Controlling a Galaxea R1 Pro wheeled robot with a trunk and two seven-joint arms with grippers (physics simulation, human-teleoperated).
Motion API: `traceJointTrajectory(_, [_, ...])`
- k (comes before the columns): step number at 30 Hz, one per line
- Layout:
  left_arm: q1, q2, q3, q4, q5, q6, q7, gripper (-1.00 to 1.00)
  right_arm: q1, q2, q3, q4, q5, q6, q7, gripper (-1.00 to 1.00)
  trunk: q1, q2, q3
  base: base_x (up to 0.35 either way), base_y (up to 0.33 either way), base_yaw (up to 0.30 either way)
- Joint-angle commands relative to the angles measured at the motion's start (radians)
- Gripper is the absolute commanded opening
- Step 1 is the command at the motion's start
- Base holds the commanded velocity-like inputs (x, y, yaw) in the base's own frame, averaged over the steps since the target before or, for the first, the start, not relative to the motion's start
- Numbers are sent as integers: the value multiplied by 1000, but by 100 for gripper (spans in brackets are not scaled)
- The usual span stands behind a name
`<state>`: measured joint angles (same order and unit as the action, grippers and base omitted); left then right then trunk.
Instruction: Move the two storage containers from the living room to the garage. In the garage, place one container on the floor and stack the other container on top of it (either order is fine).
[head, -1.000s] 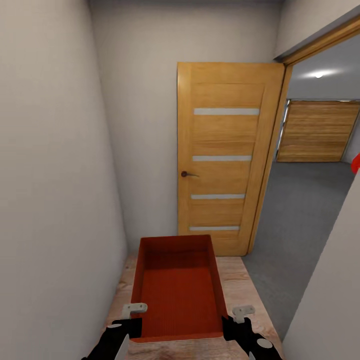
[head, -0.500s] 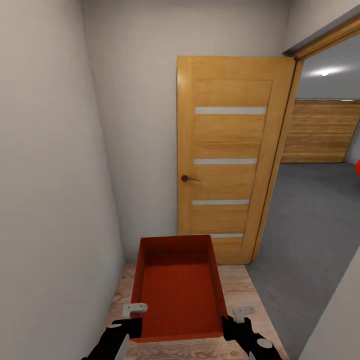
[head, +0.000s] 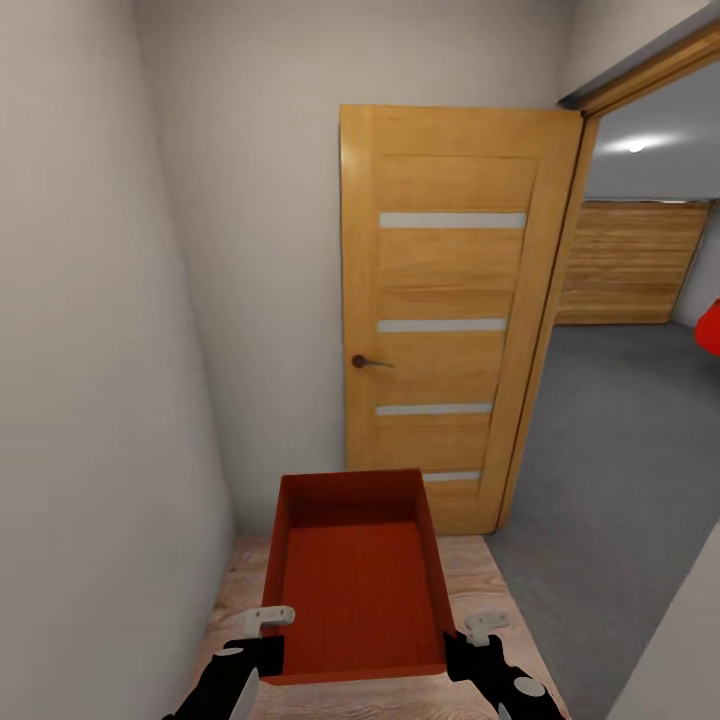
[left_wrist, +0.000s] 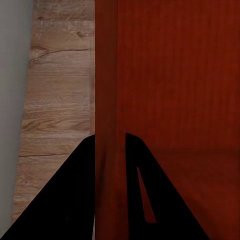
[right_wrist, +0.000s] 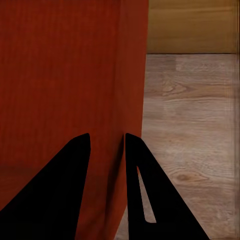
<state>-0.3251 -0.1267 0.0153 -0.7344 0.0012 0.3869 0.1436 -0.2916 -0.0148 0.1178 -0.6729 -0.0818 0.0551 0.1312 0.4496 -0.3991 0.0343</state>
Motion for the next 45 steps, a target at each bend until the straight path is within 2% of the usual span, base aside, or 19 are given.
traceJointTrajectory(1, [0, 33, 6, 0, -20, 9, 22, -100, 0, -2, 16, -4, 4, -12, 13, -100, 0, -1, 0, 3, 0, -260])
traceJointTrajectory(15, [0, 33, 6, 0, -18, 9, 22, -100, 0, -2, 16, -4, 4, -12, 13, -100, 0, -1, 0, 28, 30, -273])
traceJointTrajectory(21, [0, 48, 8, 0, -15, 9, 22, -100, 0, -2, 16, -4, 4, -12, 13, -100, 0, -1, 0, 233, 227, -263])
traceJointTrajectory(45, [0, 52, 8, 0, -14, 9, 22, -100, 0, -2, 16, -4, 4, -12, 13, -100, 0, -1, 0, 249, 209, -252])
